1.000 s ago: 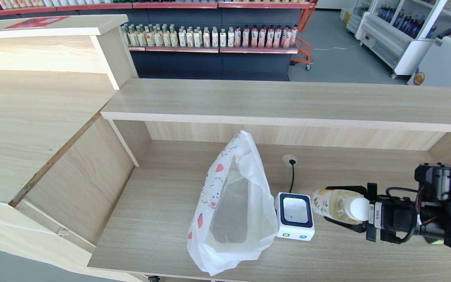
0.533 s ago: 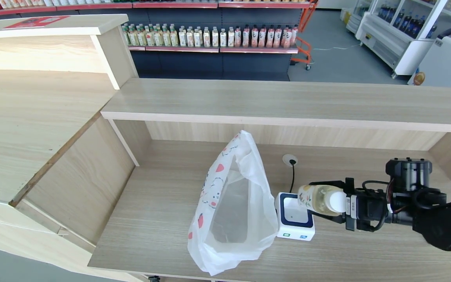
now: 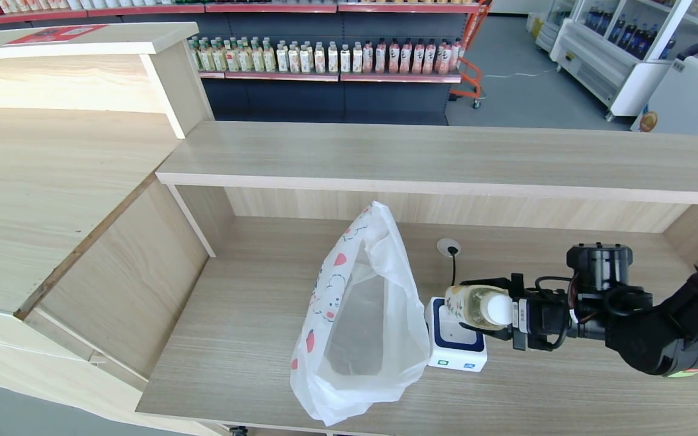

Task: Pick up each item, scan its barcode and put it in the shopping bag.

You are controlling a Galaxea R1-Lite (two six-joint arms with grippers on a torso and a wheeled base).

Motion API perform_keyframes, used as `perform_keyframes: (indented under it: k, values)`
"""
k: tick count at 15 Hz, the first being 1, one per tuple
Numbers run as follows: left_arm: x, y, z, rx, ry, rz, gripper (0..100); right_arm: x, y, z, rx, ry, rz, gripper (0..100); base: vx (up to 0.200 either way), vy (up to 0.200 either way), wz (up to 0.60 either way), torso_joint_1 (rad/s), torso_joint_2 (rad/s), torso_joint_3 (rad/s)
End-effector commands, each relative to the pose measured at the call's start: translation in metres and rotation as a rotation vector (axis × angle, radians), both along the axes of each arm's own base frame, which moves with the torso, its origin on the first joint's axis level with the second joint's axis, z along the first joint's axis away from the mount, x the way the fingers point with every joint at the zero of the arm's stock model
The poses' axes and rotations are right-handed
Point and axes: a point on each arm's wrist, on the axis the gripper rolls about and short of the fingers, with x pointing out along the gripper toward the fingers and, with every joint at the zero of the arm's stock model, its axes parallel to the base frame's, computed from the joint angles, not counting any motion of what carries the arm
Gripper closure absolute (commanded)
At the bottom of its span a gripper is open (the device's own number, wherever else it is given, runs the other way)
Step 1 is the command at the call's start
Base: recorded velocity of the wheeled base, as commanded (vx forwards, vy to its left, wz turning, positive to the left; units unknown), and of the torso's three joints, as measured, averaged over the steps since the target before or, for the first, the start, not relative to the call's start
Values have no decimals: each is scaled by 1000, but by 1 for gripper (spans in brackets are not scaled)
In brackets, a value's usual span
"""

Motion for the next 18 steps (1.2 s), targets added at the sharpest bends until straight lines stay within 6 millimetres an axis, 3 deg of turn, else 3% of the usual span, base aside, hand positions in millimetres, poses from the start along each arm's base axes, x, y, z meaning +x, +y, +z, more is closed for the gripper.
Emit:
perform_keyframes:
  k: [1,5,8,12,14,18]
  values:
    - [0,0,0,0,0,0,0,5,4,-8,-3,17,7,100,0,0,0,0,0,0]
    - [0,0,0,0,0,0,0,8,6,-6,2,9,13,100,0,0,0,0,0,0]
    - [0,0,0,0,0,0,0,-2,-12,26,83,35,-44,100,0,0,0,0,0,0]
    - [0,0,0,0,0,0,0,-34,-39,84,313,214,-203,100,0,0,0,0,0,0]
    - [0,0,0,0,0,0,0,-58,-41,94,398,319,-246,100,0,0,0,0,0,0]
    - [0,0,0,0,0,0,0,-95,-43,89,547,544,-407,100,0,0,0,0,0,0]
